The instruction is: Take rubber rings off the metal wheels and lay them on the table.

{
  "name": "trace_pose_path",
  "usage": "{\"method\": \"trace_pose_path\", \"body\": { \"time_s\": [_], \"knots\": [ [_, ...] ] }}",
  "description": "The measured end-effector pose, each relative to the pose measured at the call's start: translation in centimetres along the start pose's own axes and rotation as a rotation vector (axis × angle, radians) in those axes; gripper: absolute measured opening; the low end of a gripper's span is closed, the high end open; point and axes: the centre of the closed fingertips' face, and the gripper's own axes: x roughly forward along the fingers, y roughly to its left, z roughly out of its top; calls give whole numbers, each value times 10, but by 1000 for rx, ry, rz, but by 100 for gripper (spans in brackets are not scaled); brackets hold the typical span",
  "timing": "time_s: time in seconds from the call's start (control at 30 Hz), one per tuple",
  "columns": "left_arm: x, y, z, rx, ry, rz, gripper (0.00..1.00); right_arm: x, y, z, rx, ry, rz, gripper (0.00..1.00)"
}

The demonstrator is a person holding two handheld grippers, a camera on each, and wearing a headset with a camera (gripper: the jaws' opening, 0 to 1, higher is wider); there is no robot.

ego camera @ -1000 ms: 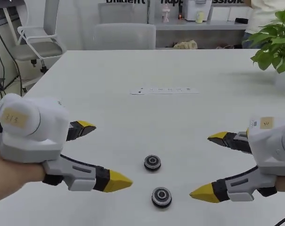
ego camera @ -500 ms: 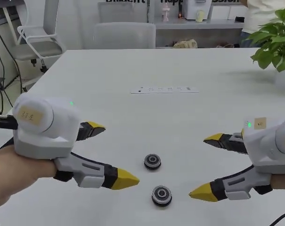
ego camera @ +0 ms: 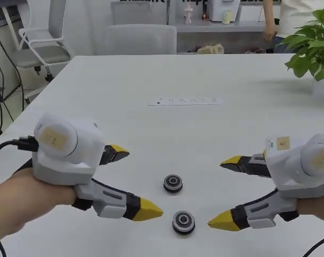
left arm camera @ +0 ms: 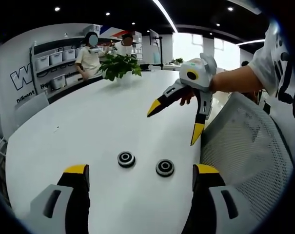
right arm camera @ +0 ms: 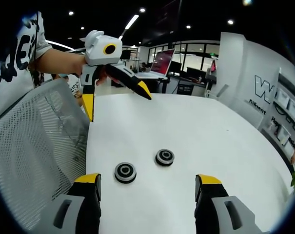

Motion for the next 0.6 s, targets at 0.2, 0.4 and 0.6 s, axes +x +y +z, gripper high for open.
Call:
{"method": "trace_pose_path", "body": {
  "time_s": [0.2,0.4,0.6],
  "knots": [
    [5,-1,-2,11,1,-14,81,6,2,-1,2,-1,20,76],
    [10,-2,-4,33,6,-26,76,11,4,-5,-1,12,40,73],
    [17,-3,-8,44,29,-42,75,14,6,-9,6,15,57,71]
  ]
}}
